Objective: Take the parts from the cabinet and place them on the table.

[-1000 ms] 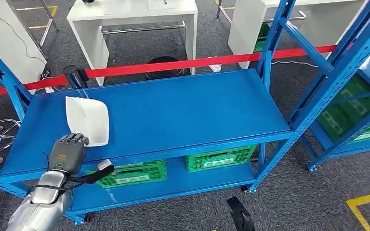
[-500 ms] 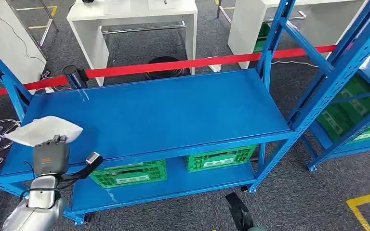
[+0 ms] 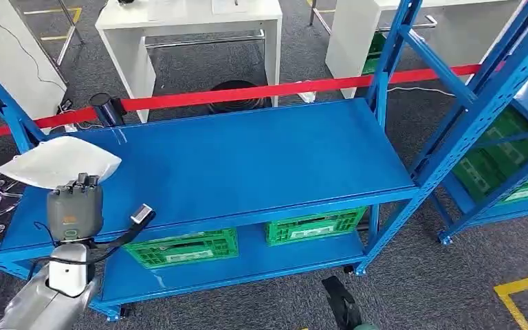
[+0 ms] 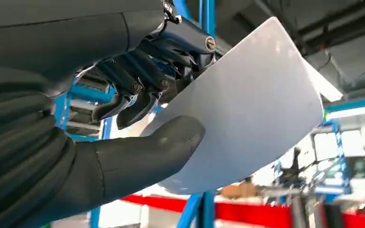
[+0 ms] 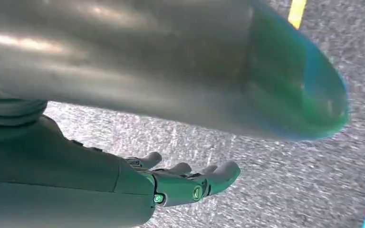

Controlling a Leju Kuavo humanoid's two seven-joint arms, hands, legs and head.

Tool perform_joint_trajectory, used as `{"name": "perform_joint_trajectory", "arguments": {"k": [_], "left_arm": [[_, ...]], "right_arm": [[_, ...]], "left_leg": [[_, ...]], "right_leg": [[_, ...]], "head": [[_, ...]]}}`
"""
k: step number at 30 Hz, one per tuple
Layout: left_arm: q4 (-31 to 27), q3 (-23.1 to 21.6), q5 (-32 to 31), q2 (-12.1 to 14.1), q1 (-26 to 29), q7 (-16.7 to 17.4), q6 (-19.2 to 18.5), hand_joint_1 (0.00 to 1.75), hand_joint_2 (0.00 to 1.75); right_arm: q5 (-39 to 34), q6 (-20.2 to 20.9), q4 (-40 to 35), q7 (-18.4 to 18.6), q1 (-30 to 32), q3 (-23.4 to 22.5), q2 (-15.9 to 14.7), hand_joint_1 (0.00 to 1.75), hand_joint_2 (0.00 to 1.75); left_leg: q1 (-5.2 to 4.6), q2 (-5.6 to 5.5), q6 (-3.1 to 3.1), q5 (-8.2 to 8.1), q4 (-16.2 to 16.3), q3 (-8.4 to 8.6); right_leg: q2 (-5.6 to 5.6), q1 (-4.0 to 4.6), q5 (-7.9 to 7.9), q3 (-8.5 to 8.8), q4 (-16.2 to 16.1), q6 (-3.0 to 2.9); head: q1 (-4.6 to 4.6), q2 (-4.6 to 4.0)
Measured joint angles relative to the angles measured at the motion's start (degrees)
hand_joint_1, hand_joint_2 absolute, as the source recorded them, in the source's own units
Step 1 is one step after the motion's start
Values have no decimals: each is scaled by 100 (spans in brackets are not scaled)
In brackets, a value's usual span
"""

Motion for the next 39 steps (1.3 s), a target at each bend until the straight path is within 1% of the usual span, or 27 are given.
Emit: {"name": "perform_joint_trajectory", "arguments": {"k": [4, 9, 11, 12, 13, 15, 16, 18, 19, 20, 21, 22, 23, 24, 25, 26, 27, 28, 29, 30, 31, 32, 34, 35, 37, 38, 39], "left_arm": [[-746, 18, 0, 109, 193, -162, 0, 175, 175], [-1113, 20, 0, 159, 269, -196, 0, 175, 175], [-1384, 103, 0, 173, 418, -482, 0, 175, 175], [-1596, 226, 15, 164, 571, -833, 0, 175, 175], [-1861, 497, 68, 107, 746, -1434, 0, 175, 175], [-2339, 1117, 298, -180, 1160, -3138, 0, 175, 175], [-2618, 1558, 393, -405, 1382, -3998, 0, 175, 175], [-3065, 2180, 507, -766, 1726, -4913, 9, 175, 175], [-3244, 2370, 498, -902, 1838, -5094, 7, 175, 175], [-3504, 2650, 490, -1104, 1980, -5209, 9, 175, 175], [-3602, 2812, 487, -1171, 2024, -5241, 9, 175, 175], [-3696, 2960, 487, -1279, 2086, -5272, 7, 175, 175], [-3794, 3034, 518, -1336, 2190, -5341, 7, 175, 175], [-3978, 3151, 629, -1438, 2340, -5500, 7, 175, 175], [-4145, 3228, 702, -1517, 2487, -5651, 7, 175, 175], [-4262, 3277, 737, -1565, 2588, -5795, 7, 175, 175], [-4417, 3348, 745, -1643, 2726, -5933, 7, 175, 175], [-4594, 3388, 743, -1696, 2851, -6015, 7, 175, 175], [-4752, 3427, 724, -1753, 2949, -6030, 7, 175, 175], [-4892, 3469, 665, -1779, 3048, -6026, 7, 175, 175], [-4964, 3482, 625, -1801, 3139, -6006, 7, 175, 175], [-5143, 3516, 562, -1823, 3232, -5925, 7, 175, 175], [-5278, 3543, 553, -1819, 3383, -5798, 7, 175, 175], [-5300, 3543, 553, -1803, 3461, -5750, 7, 175, 175], [-5313, 3534, 574, -1770, 3544, -5675, 7, 175, 175], [-5308, 3528, 590, -1751, 3566, -5654, 4, 175, 175], [-5306, 3501, 608, -1716, 3585, -5617, 4, 175, 175]], "right_arm": [[9, 83, 0, 26, 66, 0, 0, 0, 0], [15, 83, 2, 28, 98, 0, 0, 0, 0], [46, 81, 2, 70, 97, 0, 0, 0, 0], [57, 81, 2, 101, 103, 0, 0, 0, 0], [59, 76, 2, 109, 111, 0, 0, 0, 0], [63, 48, 0, 100, 111, 0, 0, 0, 0], [72, 26, 2, 100, 109, 0, 2, 0, 0], [114, -24, 2, 105, 116, 0, 4, 0, 0], [122, -24, 2, 105, 118, 0, 4, 0, 0], [127, -31, 2, 105, 124, 0, -20, 0, 0], [135, -31, 0, 105, 128, 0, -24, 0, 0], [146, -28, 2, 107, 143, 2, -24, 0, 0], [168, -24, 2, 118, 157, 2, -28, 0, 0], [192, -7, 2, 138, 175, 2, -35, 0, 0], [212, -4, 2, 140, 189, 4, -37, 0, 0], [227, -2, 2, 135, 195, 4, -46, 0, 0], [245, 7, 2, 124, 194, 9, -66, 0, 0], [271, 59, 2, 98, 188, 15, -79, 0, 0], [306, 105, 2, 81, 179, 20, -81, 0, 0], [335, 142, 2, 63, 186, 35, -61, 0, 0], [367, 173, 2, 44, 195, 50, -61, 0, 0], [415, 203, 2, 50, 192, 81, -61, 0, 0], [428, 201, 2, 105, 198, 147, -48, 0, 0], [417, 192, 2, 107, 191, 155, -44, 0, 0], [409, 186, 2, 98, 212, 155, -35, 0, 0], [411, 190, 2, 98, 229, 155, -35, 0, 0], [417, 192, 2, 103, 250, 155, -24, 0, 0]], "left_leg": [[0, 0, -2, -2, -2, -1], [0, 1, -3, -2, -2, -1], [0, 2, -3, -2, -2, 1], [-1, 4, -3, -3, -2, 2], [-1, 6, -3, -3, -2, 1], [-7, 4, 4, -8, 0, -2], [-55, 9, 61, -44, 43, -16], [-57, 4, 105, -14, 4, -9], [-43, 10, 133, 27, -74, 22], [4, 22, 156, 89, -184, 80], [10, 27, 178, 103, -202, 74], [13, 24, 209, 124, -200, 50], [9, 16, 209, 129, -196, 36], [10, 4, 201, 134, -185, 14], [20, -9, 187, 142, -160, -13], [35, -23, 171, 147, -133, -38], [67, -45, 137, 146, -79, -88], [104, -60, 83, 132, 0, -139], [126, -69, 14, 112, 96, -198], [106, -105, -51, 111, 126, -248], [92, -118, -89, 108, 174, -242], [82, -134, -129, 133, 204, -277], [116, -169, -211, 197, 169, -300], [124, -140, -228, 101, 229, -351], [123, -81, -232, -445, 763, -520], [117, -79, -237, -732, 1181, -640], [114, -80, -232, -932, 1553, -726]], "right_leg": [[1, 0, -2, -1, 0, -1], [1, 0, -2, 0, 0, -1], [5, 0, -2, 0, 0, -1], [7, -1, -2, -1, 0, -1], [6, -3, -3, -3, 0, -1], [2, -8, -3, -3, -4, -1], [-1, -57, 16, 9, -46, 46], [-8, -55, 42, 20, -63, 84], [-4, -34, 45, 31, -80, 106], [76, -55, -79, -2, 34, 99], [108, -41, -283, -103, 266, 84], [141, -40, -580, -308, 750, 87], [153, -46, -787, -489, 1186, 94], [156, -47, -909, -637, 1547, 105], [156, -57, -874, -672, 1657, 120], [156, -73, -753, -605, 1543, 137], [155, -107, -504, -385, 1130, 170], [156, -147, -263, -74, 566, 216], [174, -173, -303, 137, 129, 268], [275, -99, -218, 104, 318, 188], [302, -127, -226, 27, 335, 114], [298, -129, -296, 17, 334, 22], [264, -116, -246, -44, 337, -68], [225, -117, -200, -73, 335, -133], [204, -97, -124, -170, 335, -197], [184, -77, -82, -231, 335, -220], [160, -48, -38, -291, 336, -234]], "head": [[2, 0], [2, 0], [0, 0], [0, 0], [0, 0], [2, 0], [-4, 0], [-4, 0], [7, 0], [2, 0], [6, 0], [9, 0], [9, 0], [9, 0], [11, 0], [9, 0], [11, 0], [11, 0], [15, 0], [46, 0], [55, 0], [37, 0], [35, 0], [35, 0], [15, 0], [9, 0], [6, 0]]}}
